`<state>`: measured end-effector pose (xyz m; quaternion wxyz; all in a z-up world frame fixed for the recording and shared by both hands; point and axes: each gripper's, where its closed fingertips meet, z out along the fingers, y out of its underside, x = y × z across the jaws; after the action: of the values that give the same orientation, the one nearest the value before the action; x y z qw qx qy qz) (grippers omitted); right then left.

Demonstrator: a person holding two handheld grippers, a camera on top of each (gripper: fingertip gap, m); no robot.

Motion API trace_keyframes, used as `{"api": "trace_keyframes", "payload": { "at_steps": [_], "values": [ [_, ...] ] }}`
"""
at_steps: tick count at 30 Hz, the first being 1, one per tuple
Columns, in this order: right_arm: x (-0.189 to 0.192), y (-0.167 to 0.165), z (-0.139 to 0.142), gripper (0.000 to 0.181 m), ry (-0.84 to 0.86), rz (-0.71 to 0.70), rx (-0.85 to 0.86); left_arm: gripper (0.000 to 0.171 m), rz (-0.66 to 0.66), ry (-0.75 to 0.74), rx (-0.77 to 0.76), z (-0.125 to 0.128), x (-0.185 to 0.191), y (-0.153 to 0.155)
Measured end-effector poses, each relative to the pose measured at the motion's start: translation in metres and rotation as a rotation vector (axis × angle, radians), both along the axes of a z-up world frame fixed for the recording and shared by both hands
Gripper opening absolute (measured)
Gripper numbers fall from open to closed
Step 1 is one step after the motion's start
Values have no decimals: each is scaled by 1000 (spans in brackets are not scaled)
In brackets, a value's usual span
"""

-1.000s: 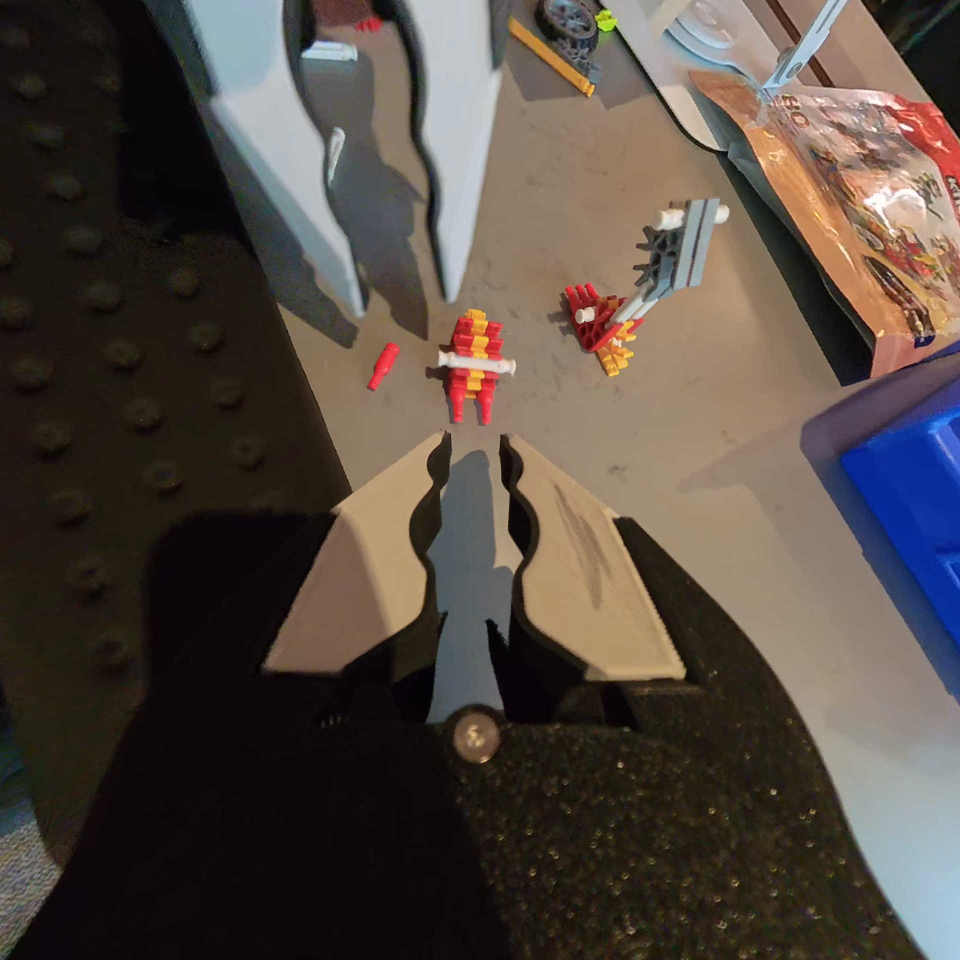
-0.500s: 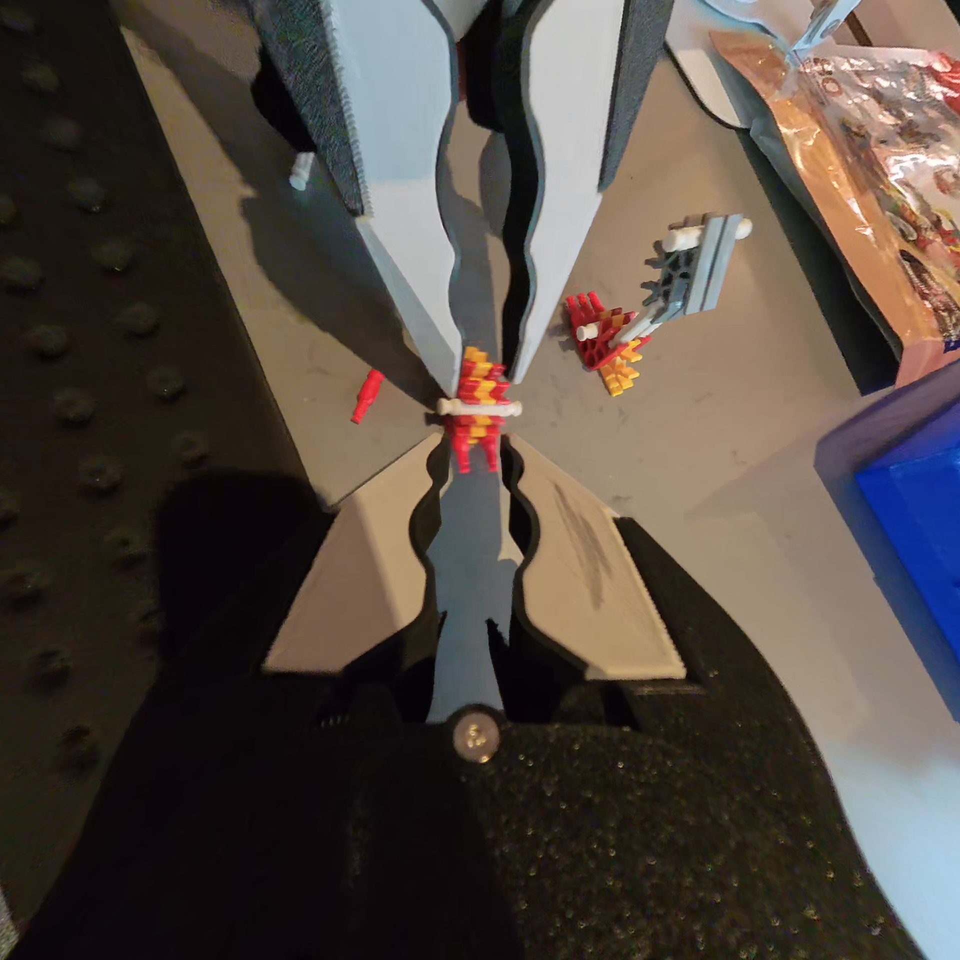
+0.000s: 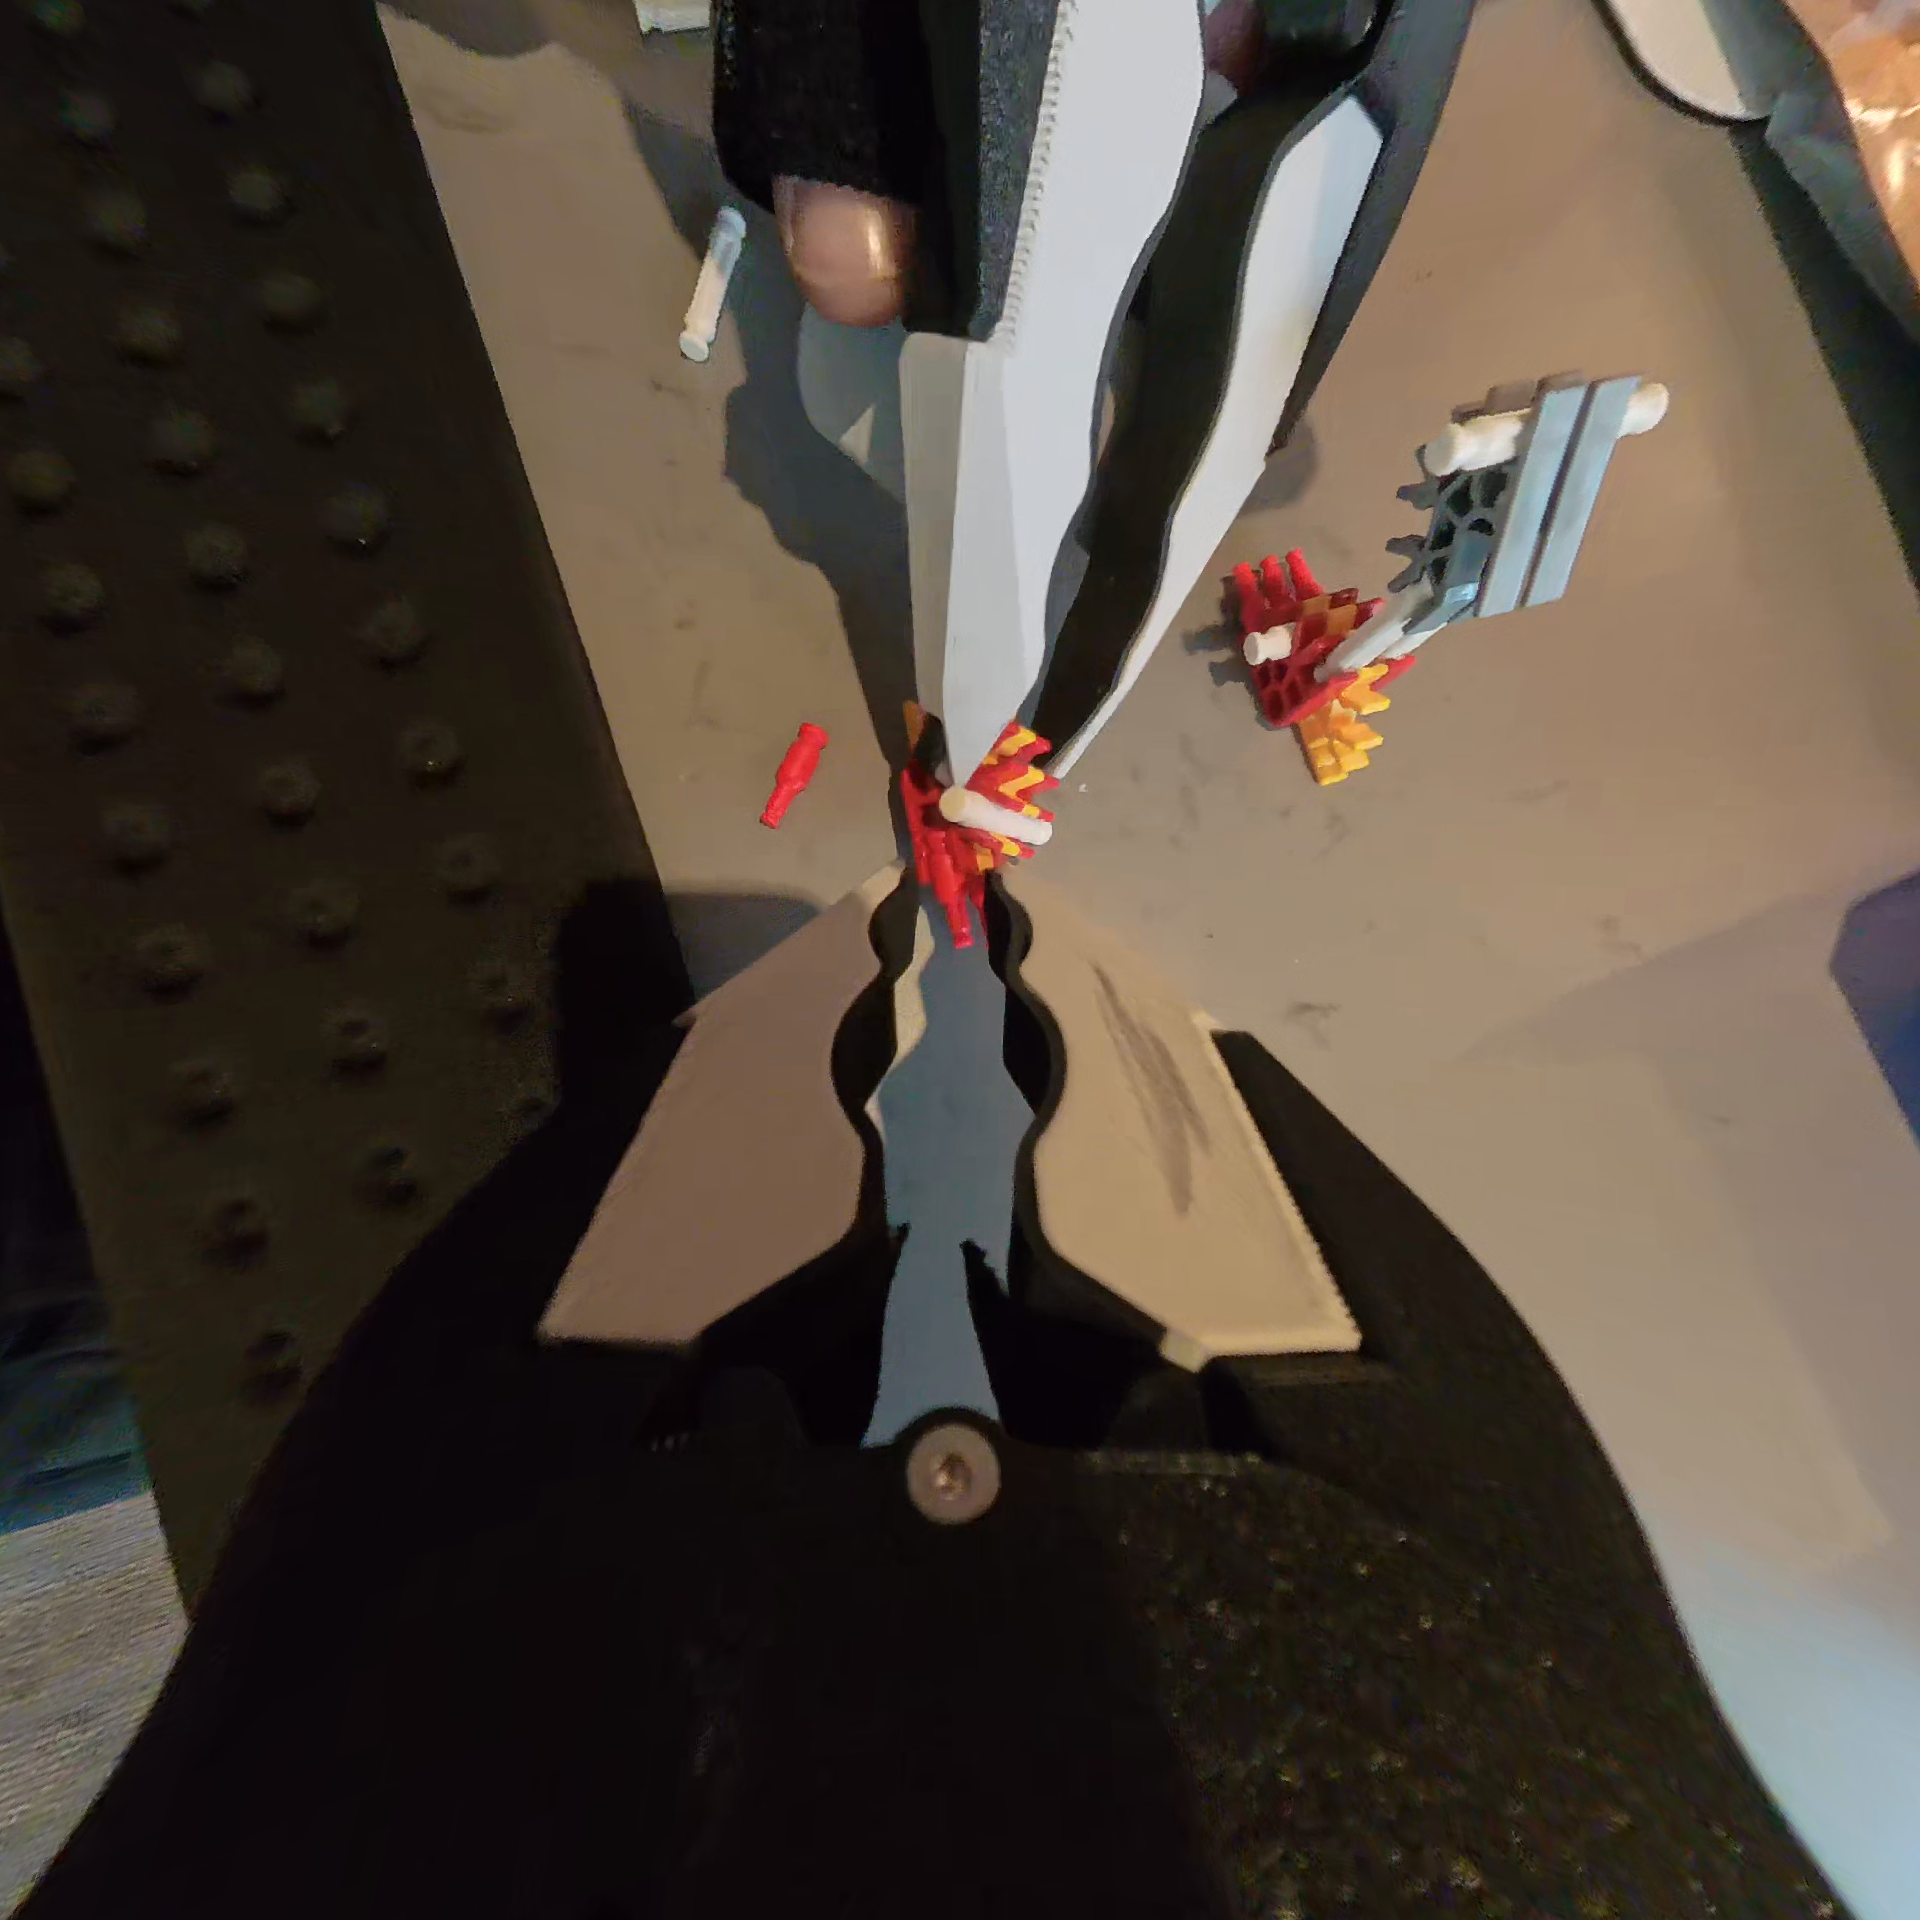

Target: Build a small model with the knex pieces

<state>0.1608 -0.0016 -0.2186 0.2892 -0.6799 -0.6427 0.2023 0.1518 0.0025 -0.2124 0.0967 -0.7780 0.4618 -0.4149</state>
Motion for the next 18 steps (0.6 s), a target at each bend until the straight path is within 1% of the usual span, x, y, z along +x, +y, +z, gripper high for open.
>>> {"api": "trace_keyframes", "payload": {
  "at_steps": [1,3,4,5,6,8,10,12,14,15,16,18],
  "values": [
    [0,0,0,12,1,3,-21,28,11,1,-4,-3,-1,2],
    [-1,1,0,12,10,-1,-63,32,9,-19,12,-2,-1,2],
    [-1,1,0,12,13,-3,-82,38,14,-16,39,-2,-2,4],
    [-1,1,1,12,13,-3,-99,39,34,-7,96,-1,-5,10],
    [0,1,1,12,15,-9,-125,42,24,-13,160,3,-7,11],
    [0,3,1,12,25,-27,-194,42,2,-37,334,14,-8,12],
    [-1,1,1,12,29,-22,-257,43,-73,-19,484,15,-7,4],
    [-3,0,2,12,21,-18,-294,41,-132,67,614,2,-8,1],
    [-5,-1,2,12,10,-13,-329,42,-188,108,679,-11,-6,-2],
    [-6,-2,2,12,2,-6,-340,36,-185,107,709,-13,-5,1],
    [-6,-3,2,12,-9,2,-339,28,-168,92,711,-12,-3,3],
    [-4,-2,3,14,-27,10,-321,27,-164,68,675,-12,-3,2]
  ]
}}
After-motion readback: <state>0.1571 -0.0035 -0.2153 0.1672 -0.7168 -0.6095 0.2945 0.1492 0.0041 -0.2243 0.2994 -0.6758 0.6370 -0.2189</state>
